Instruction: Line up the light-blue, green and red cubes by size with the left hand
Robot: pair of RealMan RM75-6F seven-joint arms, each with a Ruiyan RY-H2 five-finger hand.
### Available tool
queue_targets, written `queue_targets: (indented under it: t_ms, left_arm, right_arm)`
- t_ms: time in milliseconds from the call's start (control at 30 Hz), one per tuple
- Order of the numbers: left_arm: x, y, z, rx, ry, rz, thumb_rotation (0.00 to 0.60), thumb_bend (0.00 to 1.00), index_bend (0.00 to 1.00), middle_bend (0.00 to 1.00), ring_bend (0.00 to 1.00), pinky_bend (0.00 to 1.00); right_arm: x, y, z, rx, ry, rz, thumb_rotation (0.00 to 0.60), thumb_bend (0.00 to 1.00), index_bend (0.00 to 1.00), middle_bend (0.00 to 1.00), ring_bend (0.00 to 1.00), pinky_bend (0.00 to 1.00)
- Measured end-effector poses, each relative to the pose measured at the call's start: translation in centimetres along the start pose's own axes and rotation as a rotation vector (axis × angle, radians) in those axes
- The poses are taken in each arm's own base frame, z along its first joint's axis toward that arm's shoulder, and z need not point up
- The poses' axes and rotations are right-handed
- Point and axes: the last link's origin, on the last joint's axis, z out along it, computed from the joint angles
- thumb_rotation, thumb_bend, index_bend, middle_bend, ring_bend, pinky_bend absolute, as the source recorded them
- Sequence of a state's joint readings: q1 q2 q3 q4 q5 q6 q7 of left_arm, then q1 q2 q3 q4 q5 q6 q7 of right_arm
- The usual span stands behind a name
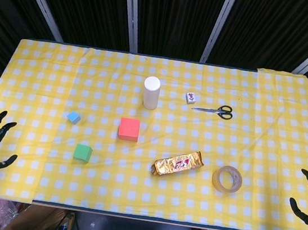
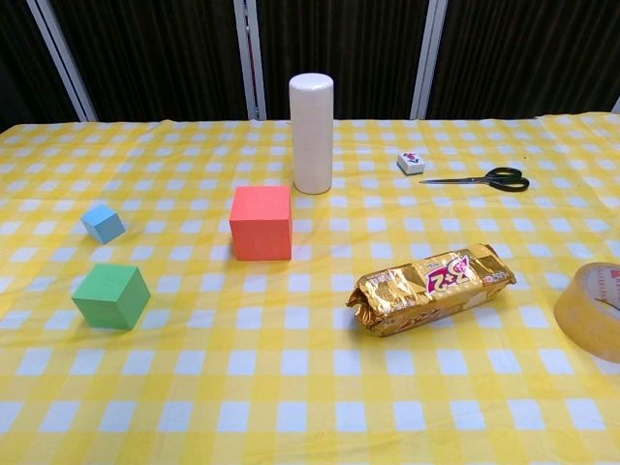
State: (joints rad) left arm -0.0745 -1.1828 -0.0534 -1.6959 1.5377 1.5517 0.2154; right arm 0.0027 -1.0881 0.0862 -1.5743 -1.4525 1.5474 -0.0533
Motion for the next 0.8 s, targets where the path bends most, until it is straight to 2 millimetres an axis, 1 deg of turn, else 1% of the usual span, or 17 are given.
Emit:
queue_targets:
  t_ms: [300,500,800]
  left_arm:
    - [-0.23,0.11,-0.06,0.002,-0.011,0.017,0.600,0.25,0.21,0.00,0.00,0.00]
    - [-0.36,0.38,-0.15,-0.008,-0.013,0.017,0.600,0.25,0.21,0.00,0.00,0.00]
    - [-0.30,-0.09,0.04,0.009,-0.004,0.003,0.600,0.24,0.21,0.00,0.00,0.00]
  right_arm:
    - [-0.02,-0.21,-0.13,0.005,0.002,-0.009,0.600,0.32,0.19,0.00,0.00,0.00]
    - [0.16,-0.33,-0.12,0.007,0.010,-0.004,0.600,0.32,0.19,0.00,0.00,0.00]
    - [0.08,-0.25,-0.07,-0.003,0.004,-0.014,0.600,0.32,0.19,0.00,0.00,0.00]
